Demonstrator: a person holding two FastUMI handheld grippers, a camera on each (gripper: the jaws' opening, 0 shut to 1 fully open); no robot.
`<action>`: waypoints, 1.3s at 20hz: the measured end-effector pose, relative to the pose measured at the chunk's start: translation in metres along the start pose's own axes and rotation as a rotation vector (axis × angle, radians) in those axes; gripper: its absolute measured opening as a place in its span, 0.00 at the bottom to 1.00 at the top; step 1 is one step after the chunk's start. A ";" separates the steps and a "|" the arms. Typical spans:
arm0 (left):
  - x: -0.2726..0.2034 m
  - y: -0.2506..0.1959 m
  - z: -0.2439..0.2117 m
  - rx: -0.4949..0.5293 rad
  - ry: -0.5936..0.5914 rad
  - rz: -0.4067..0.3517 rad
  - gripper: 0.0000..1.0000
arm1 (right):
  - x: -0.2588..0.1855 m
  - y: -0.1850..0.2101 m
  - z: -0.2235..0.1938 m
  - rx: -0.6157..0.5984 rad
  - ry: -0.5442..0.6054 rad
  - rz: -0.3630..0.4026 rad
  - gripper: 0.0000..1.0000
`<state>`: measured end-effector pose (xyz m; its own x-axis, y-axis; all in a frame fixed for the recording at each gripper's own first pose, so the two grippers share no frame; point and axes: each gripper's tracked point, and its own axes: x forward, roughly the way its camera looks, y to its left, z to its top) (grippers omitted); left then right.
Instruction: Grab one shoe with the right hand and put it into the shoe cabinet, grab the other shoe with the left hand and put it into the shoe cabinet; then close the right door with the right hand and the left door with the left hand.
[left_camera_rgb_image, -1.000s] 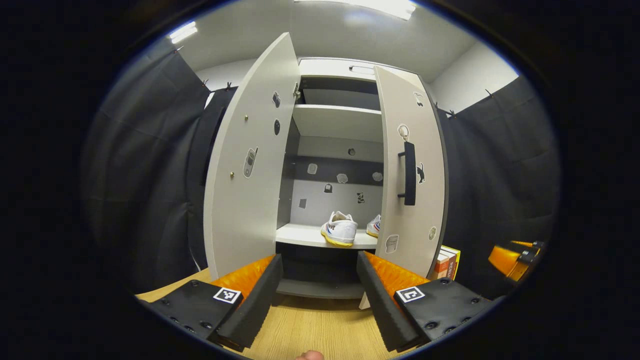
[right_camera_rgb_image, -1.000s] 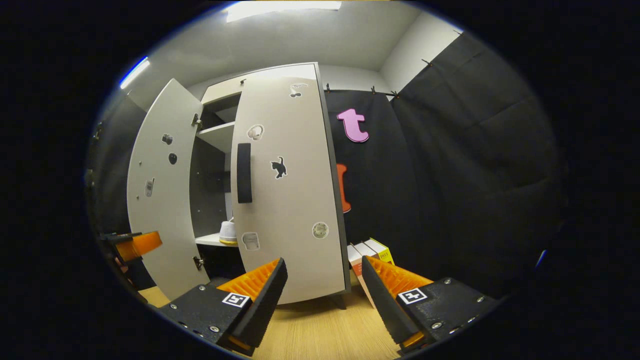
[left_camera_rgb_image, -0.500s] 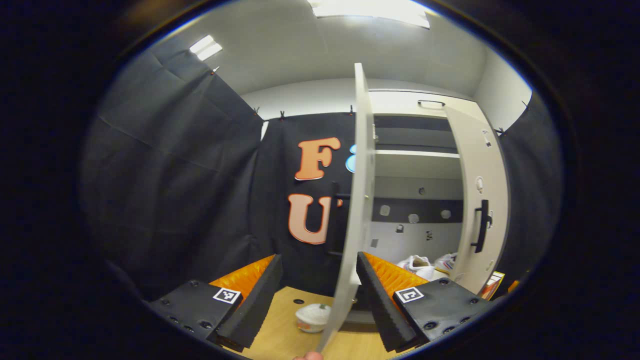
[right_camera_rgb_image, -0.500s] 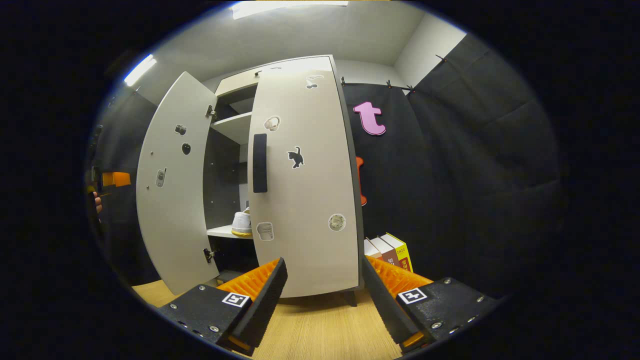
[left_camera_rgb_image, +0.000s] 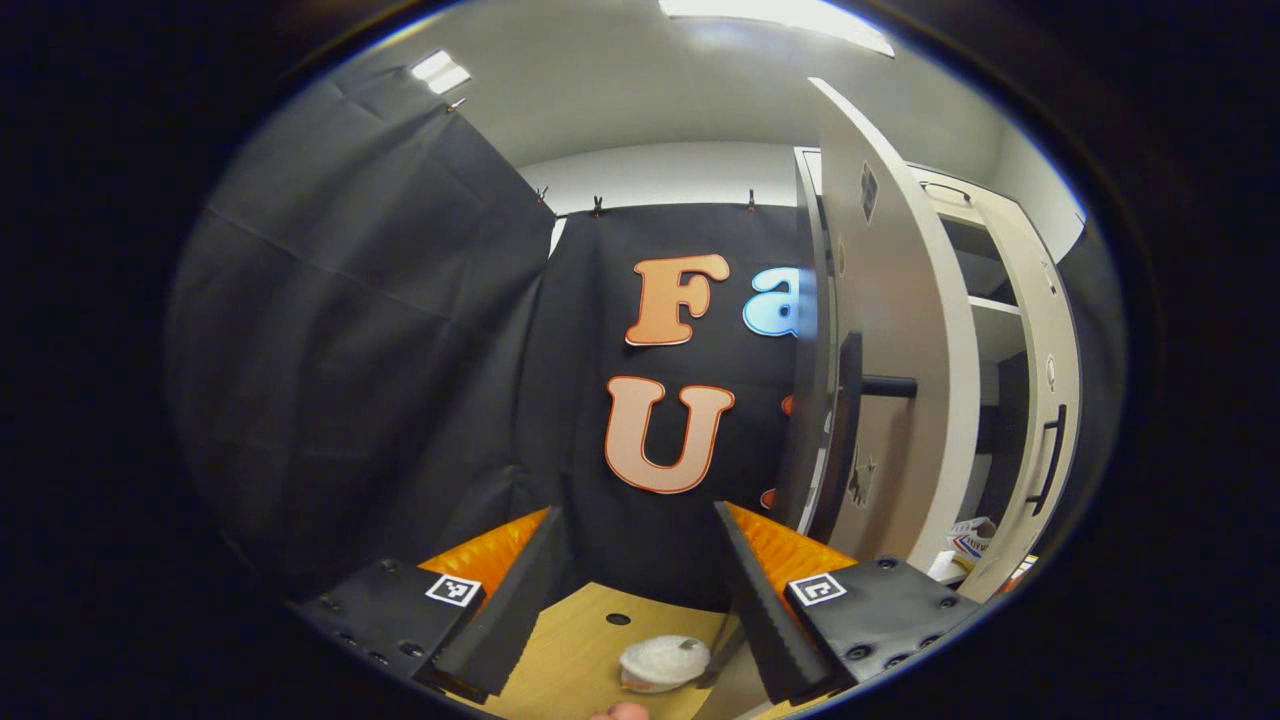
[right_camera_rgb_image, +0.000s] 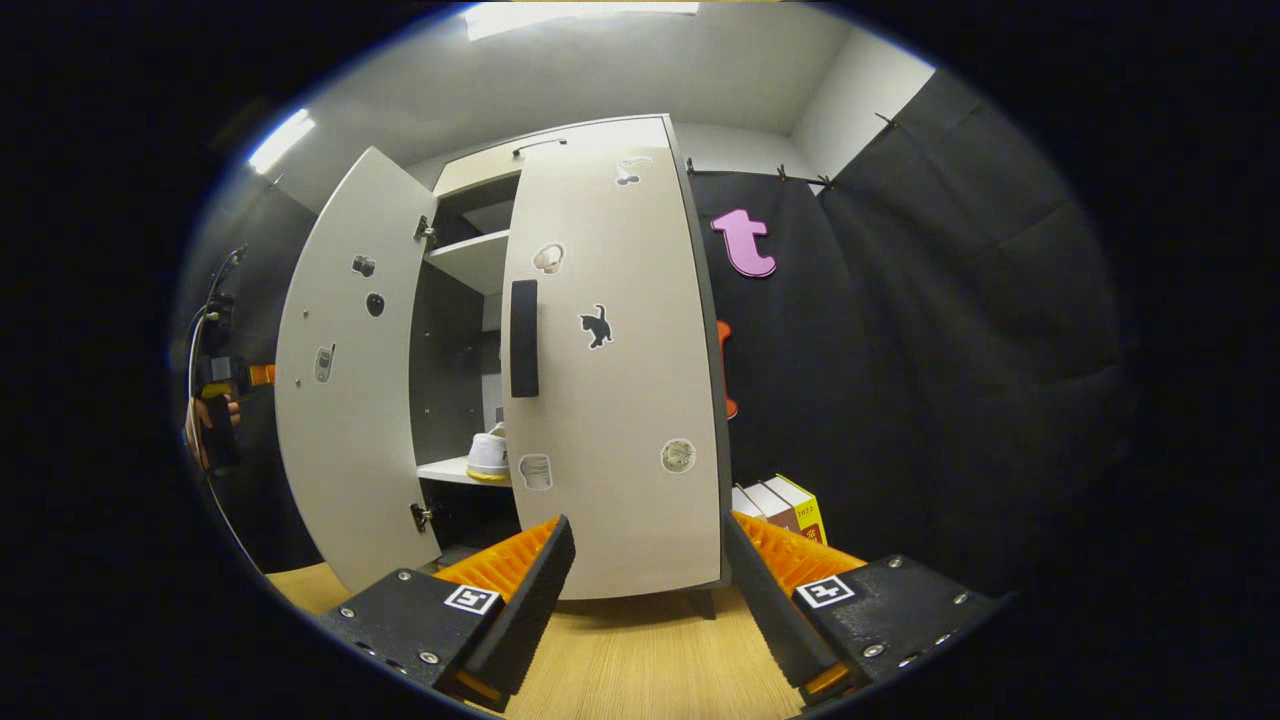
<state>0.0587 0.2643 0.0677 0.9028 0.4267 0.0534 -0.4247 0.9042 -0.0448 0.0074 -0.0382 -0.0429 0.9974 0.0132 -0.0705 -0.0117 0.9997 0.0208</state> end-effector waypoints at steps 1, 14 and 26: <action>0.000 -0.002 -0.001 0.009 -0.007 0.000 0.96 | 0.001 -0.002 0.001 0.001 0.001 -0.005 0.92; -0.026 -0.144 -0.012 0.012 0.010 -0.264 0.99 | -0.006 -0.018 0.006 0.017 0.002 -0.023 0.92; -0.045 -0.190 -0.004 0.023 -0.022 -0.332 0.96 | -0.006 -0.029 0.011 0.019 -0.005 -0.043 0.92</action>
<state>0.0993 0.0733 0.0698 0.9906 0.1086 0.0830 -0.1090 0.9940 0.0007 0.0022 -0.0674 -0.0318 0.9973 -0.0297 -0.0669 0.0322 0.9988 0.0371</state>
